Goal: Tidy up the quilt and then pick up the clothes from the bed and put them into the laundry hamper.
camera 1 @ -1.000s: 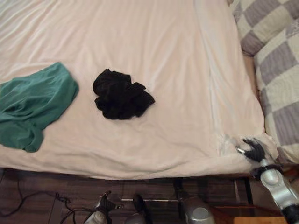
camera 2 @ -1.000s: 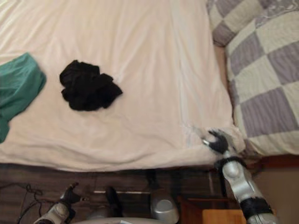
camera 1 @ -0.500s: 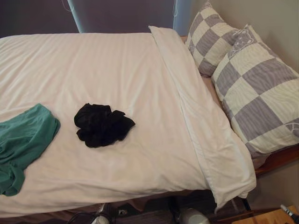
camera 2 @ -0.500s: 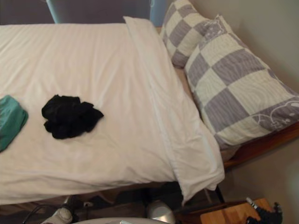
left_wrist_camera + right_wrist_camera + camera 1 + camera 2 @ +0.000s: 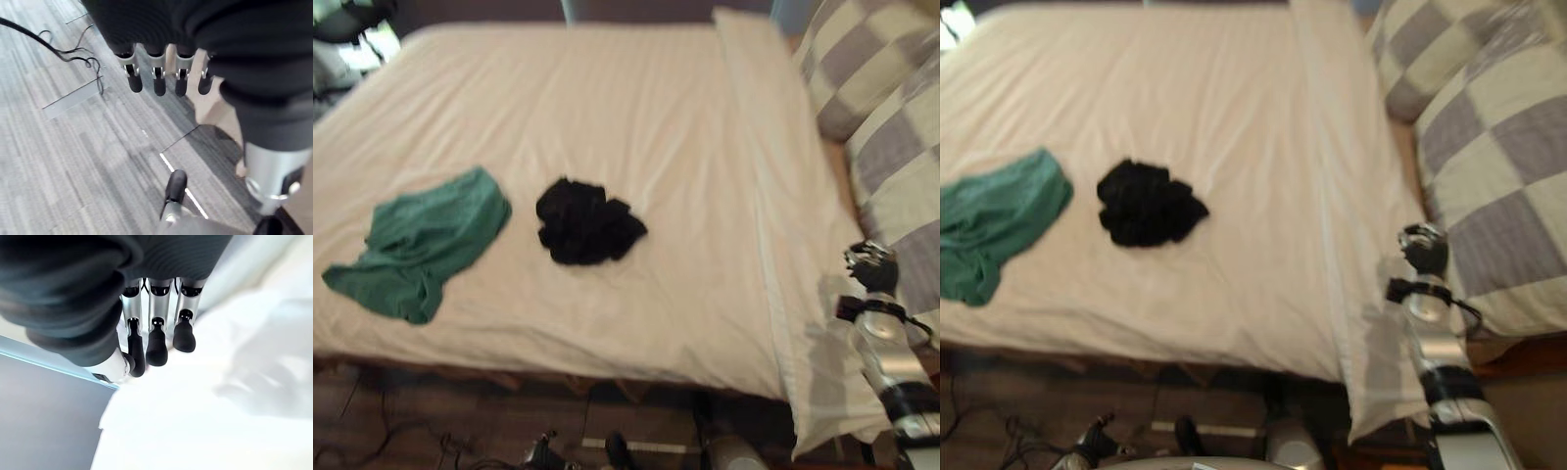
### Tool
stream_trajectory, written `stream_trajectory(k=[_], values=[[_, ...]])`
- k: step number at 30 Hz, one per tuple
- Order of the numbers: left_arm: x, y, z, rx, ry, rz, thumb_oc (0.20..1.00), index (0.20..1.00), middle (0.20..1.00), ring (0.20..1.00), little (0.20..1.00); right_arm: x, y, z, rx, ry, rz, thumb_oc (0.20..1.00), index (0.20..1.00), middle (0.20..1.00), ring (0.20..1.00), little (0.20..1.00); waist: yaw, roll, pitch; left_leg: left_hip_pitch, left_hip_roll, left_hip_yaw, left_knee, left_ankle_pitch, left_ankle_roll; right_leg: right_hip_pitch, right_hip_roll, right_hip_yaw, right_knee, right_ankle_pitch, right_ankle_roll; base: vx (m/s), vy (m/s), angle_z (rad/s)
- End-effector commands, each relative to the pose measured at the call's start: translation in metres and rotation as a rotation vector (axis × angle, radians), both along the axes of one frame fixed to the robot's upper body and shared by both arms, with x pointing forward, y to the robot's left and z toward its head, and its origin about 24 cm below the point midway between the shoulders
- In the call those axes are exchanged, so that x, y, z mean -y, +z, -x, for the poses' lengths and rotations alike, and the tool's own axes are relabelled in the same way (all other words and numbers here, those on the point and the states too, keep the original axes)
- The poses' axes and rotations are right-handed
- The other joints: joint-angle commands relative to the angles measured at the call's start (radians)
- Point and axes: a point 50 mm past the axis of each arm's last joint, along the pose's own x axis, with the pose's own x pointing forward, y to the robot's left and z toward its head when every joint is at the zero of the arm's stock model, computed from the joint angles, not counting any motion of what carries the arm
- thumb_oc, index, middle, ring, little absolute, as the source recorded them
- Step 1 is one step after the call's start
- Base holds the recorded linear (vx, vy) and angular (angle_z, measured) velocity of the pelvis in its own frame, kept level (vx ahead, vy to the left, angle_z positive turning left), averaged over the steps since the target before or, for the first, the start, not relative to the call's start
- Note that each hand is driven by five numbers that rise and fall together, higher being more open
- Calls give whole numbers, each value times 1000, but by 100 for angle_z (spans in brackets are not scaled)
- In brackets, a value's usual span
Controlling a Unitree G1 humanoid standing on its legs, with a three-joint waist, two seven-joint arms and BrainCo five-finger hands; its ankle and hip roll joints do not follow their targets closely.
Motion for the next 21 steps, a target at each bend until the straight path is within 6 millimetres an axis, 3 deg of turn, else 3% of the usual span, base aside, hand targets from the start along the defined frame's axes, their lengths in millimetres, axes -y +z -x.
stream_trajectory(k=[1, 2, 3, 4, 5, 6, 8, 11, 12, 14, 16, 18, 21], values=[[-24, 22, -39, 123, 14, -96, 1000, 1000, 1000, 1000, 1000, 4, -15, 5, -33, -52, -41, 200, 200, 200, 200, 200, -29, -2, 81, -12, 72, -9, 131, -93, -38, -38, -32, 41, 274, -269, 54, 33, -19, 16], [-28, 24, -41, 136, 36, -113, 1000, 1000, 1000, 1000, 1000, -4, -66, 31, -204, -72, -126, 200, 200, 200, 200, 200, -36, 6, 70, -7, 70, -5, 127, -92, -37, -34, -36, 31, 276, -274, 54, 35, -18, 6], [-29, 24, -41, 136, 36, -114, 1000, 1000, 1000, 1000, 1000, -4, -66, 31, -204, -71, -126, 200, 200, 200, 200, 200, -35, 6, 67, -9, 70, -5, 125, -88, -37, -36, -35, 32, 272, -270, 54, 63, -27, -2], [-30, 23, -38, 128, 48, -117, 1000, 1000, 1000, 1000, 1000, -8, -93, 52, -299, -82, -167, 200, 200, 200, 200, 200, -41, 11, 58, 2, 67, -2, 109, -84, -38, -25, -36, 25, 257, -268, 53, 96, -11, -10], [-30, 20, -31, 110, 73, -115, 1000, 1000, 1000, 1000, 1000, -15, -142, 100, -499, -109, -249, 200, 200, 200, 200, 200, -63, 18, 46, 32, 62, 7, 75, -74, -40, 4, -32, 26, 226, -266, 52, 97, -11, -11], [-30, 20, -30, 109, 74, -115, 1000, 1000, 1000, 1000, 1000, -16, -142, 100, -499, -109, -249, 200, 200, 200, 200, 200, -62, 18, 44, 30, 63, 8, 72, -71, -40, 2, -31, 26, 222, -262, 51, 97, -4, -2], [-25, 16, -26, 96, 85, -106, 1000, 1000, 1000, 1000, 1000, -25, -186, 163, -750, -138, -333, 200, 200, 200, 200, 200, -91, 20, 30, 71, 63, 22, 20, -50, -43, 36, -18, 32, 183, -252, 49, 80, -3, -4], [-19, 10, -18, 74, 83, -90, 1000, 1000, 1000, 1000, 1000, -36, -217, 239, -1047, -136, -374, 200, 200, 200, 200, 200, -109, 16, 15, 111, 51, 25, -34, -36, -43, 83, -7, 47, 107, -228, 48, 63, -15, -18], [-14, 9, -18, 80, 59, -83, 1000, 1000, 1000, 1000, 1000, -41, -225, 280, -1207, -117, -377, 489, 489, 489, 489, 489, -113, 13, 16, 120, 52, 28, -14, -39, -47, 123, -16, 39, 71, -226, 48, 27, -40, -19], [-11, 10, -21, 94, 47, -76, 1000, 1000, 1000, 1000, 1000, -41, -226, 290, -1266, -102, -364, 1000, 1000, 1000, 1000, 1000, -112, 11, 19, 117, 54, 28, 8, -42, -50, 137, -23, 37, 61, -223, 48, -6, 8, -4], [-8, 12, -28, 126, 44, -54, 1000, 1000, 1000, 1000, 1000, -41, -227, 295, -1326, -52, -343, 1000, 1000, 1000, 1000, 1000, -108, 9, 24, 121, 55, 16, 48, -55, -59, 153, -41, 46, 49, -213, 52, -33, 167, 1], [-4, 14, -33, 142, 32, -38, 1000, 1000, 1000, 1000, 1000, -39, -226, 286, -1327, -14, -311, 1000, 1000, 1000, 1000, 1000, -105, 10, 21, 128, 67, -1, 59, -61, -73, 158, -66, 62, 31, -197, 64, -22, 248, -11], [0, 14, -36, 159, 26, -13, 1000, 1000, 1000, 1000, 1000, -34, -221, 253, -1231, 46, -256, 1000, 1000, 1000, 1000, 1000, -99, 8, 2, 158, 149, -36, 43, -27, -101, 150, -126, 84, 40, -179, 89, -29, 364, -15]])
